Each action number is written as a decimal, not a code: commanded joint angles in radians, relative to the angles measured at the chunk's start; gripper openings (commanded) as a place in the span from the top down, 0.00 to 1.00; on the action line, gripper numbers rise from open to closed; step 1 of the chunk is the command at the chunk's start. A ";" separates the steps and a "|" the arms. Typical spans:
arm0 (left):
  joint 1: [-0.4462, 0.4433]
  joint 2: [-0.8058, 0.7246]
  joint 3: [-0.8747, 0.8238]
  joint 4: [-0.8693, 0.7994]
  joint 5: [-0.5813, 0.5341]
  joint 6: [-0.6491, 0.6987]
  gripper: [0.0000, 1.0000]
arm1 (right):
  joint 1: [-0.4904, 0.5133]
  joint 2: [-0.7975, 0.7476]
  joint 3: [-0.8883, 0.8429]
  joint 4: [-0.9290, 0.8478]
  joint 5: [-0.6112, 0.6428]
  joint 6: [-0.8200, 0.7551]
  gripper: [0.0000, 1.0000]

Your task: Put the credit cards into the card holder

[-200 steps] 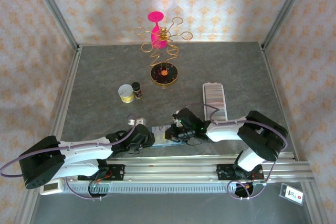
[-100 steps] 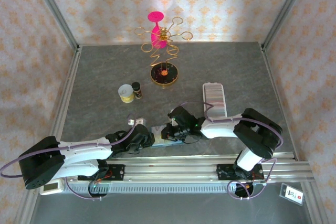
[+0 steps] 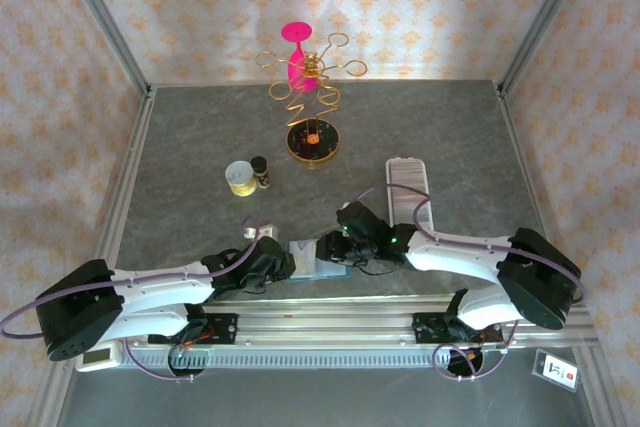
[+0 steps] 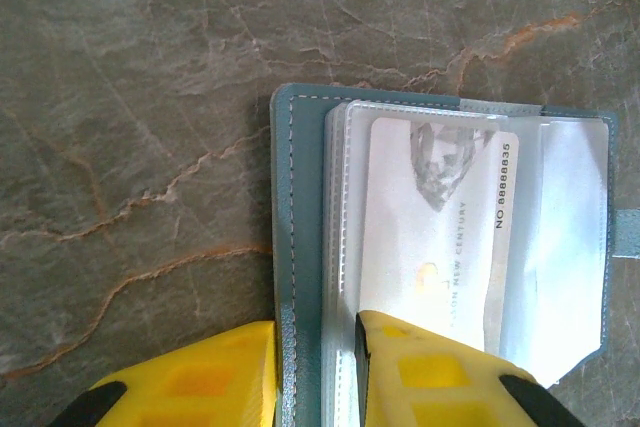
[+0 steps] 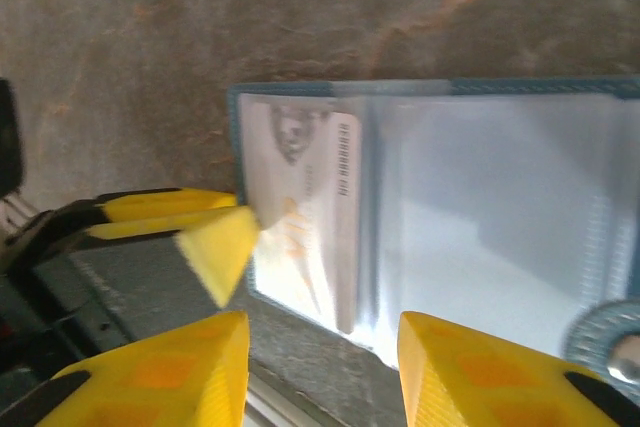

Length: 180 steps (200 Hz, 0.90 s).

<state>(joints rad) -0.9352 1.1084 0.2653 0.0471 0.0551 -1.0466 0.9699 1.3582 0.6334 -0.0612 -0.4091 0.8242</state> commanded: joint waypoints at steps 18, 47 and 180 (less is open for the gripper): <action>0.004 0.021 -0.011 -0.009 0.017 0.010 0.75 | 0.007 0.022 -0.034 -0.064 0.077 0.026 0.56; 0.003 0.013 -0.011 -0.010 0.019 0.008 0.75 | 0.011 0.054 -0.036 -0.068 0.078 0.018 0.56; 0.003 -0.019 -0.045 0.003 0.016 -0.017 0.79 | 0.056 0.164 0.000 0.166 0.020 0.102 0.50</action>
<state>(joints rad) -0.9352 1.0943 0.2501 0.0620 0.0608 -1.0504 1.0145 1.5024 0.6292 0.0505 -0.3862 0.8837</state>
